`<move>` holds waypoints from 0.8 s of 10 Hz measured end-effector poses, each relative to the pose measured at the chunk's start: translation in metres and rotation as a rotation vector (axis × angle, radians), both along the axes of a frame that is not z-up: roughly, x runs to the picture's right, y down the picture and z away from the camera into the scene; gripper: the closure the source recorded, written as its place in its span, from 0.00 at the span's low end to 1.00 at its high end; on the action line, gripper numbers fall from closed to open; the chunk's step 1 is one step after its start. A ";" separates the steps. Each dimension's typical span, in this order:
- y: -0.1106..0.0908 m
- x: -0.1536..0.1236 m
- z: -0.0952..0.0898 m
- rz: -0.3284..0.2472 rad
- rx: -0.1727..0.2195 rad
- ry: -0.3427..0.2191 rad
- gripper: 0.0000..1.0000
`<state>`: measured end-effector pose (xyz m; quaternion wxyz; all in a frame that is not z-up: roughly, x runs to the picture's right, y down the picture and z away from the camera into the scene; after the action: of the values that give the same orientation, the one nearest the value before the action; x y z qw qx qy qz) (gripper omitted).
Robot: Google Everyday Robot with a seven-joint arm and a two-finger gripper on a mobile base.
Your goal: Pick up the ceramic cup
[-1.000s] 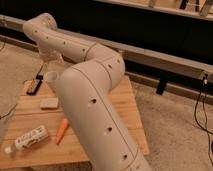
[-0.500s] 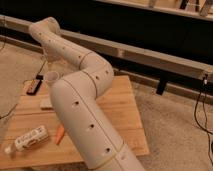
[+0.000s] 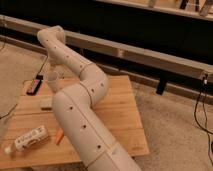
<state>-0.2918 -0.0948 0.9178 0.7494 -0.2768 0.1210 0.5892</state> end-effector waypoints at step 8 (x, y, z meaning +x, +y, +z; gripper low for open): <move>0.052 -0.004 0.037 -0.019 -0.075 0.044 0.70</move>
<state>-0.2959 -0.0430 0.9547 0.7412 -0.2906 0.1619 0.5830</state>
